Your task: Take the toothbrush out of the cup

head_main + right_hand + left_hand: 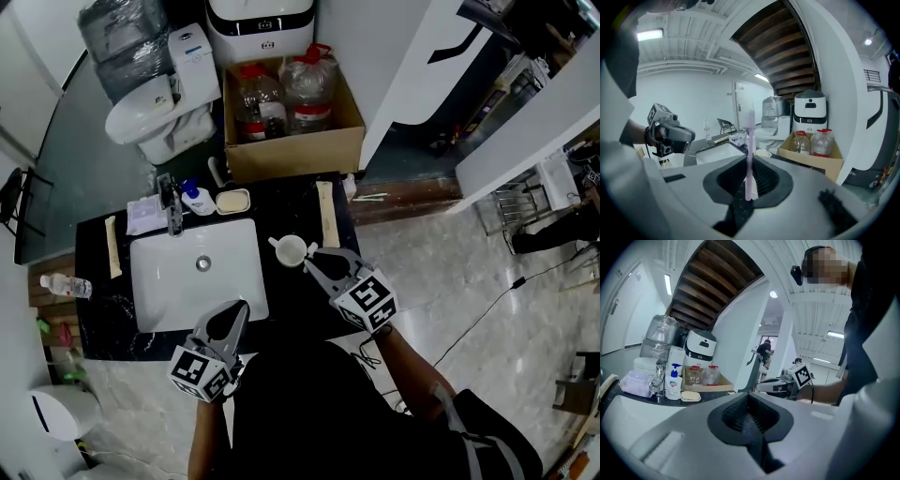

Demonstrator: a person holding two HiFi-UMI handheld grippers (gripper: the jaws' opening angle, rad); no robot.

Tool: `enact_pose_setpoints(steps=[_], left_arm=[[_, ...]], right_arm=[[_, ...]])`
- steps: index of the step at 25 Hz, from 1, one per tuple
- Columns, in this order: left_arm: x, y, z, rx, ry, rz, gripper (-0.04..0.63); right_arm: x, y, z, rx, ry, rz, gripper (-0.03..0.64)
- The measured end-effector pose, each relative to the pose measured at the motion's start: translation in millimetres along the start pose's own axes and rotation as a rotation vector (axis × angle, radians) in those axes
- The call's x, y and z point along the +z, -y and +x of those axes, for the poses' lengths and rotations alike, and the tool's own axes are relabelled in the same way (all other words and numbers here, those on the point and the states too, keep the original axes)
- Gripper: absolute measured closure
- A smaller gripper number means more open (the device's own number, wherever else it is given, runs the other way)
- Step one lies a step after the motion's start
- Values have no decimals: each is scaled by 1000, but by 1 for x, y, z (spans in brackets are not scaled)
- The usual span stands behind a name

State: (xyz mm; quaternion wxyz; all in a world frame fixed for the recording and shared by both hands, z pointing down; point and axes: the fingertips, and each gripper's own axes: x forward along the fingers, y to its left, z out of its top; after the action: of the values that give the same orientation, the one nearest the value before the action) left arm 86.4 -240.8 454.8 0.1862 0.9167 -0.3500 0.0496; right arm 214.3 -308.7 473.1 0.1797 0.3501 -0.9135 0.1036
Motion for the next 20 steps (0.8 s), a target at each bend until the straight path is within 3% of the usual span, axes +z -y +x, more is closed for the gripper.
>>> enact_pose_setpoints(steps=[14, 20], left_arm=[[7, -2, 14, -37, -1, -24, 586], [7, 1, 19, -59, -5, 1, 586]], right_arm=[[-6, -15, -25, -16, -12, -21, 571], [-12, -23, -31, -14, -13, -7, 571]])
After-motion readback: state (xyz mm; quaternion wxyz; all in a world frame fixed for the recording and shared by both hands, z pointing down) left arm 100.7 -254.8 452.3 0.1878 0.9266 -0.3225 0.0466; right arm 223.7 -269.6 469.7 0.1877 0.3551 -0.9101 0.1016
